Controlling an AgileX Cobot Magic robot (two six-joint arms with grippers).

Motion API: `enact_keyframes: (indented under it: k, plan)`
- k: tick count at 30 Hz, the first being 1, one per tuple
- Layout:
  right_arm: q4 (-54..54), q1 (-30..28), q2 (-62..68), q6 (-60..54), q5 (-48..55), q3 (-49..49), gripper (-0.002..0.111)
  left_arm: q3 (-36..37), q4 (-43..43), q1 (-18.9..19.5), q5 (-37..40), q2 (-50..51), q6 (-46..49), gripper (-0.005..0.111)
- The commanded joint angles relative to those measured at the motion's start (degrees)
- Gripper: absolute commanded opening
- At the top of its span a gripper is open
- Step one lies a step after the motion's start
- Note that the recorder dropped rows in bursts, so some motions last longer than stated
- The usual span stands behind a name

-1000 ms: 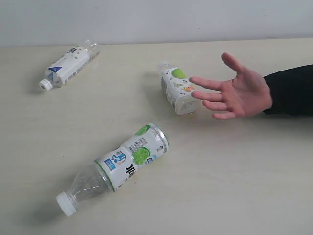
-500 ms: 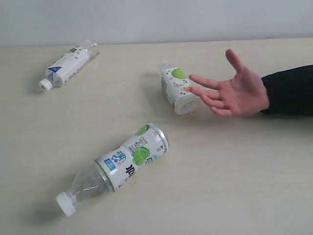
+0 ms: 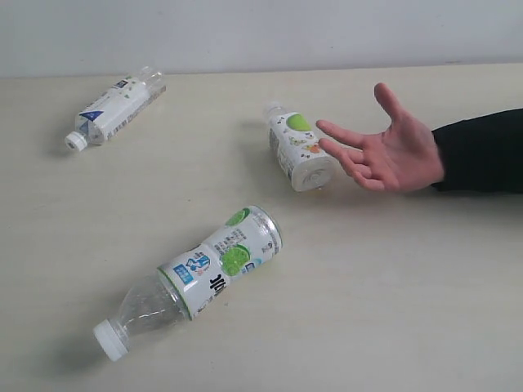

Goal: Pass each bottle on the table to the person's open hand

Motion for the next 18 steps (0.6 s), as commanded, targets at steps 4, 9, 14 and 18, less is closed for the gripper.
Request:
enact_keyframes:
  k: [4, 9, 14, 18]
  plan:
    - [1.3, 0.2, -0.3, 0.0, -0.5, 0.2, 0.0, 0.0, 0.2, -0.4, -0.1, -0.4, 0.1, 0.0]
    - [1.1, 0.2, -0.3, 0.0, -0.5, 0.2, 0.0, 0.0, 0.2, -0.4, -0.1, -0.4, 0.1, 0.0]
    - [1.3, 0.2, -0.3, 0.0, -0.5, 0.2, 0.0, 0.0, 0.2, -0.4, -0.1, -0.4, 0.1, 0.0]
    - [1.2, 0.2, -0.3, 0.0, -0.5, 0.2, 0.0, 0.0, 0.5, -0.4, -4.9, -0.4, 0.2, 0.0]
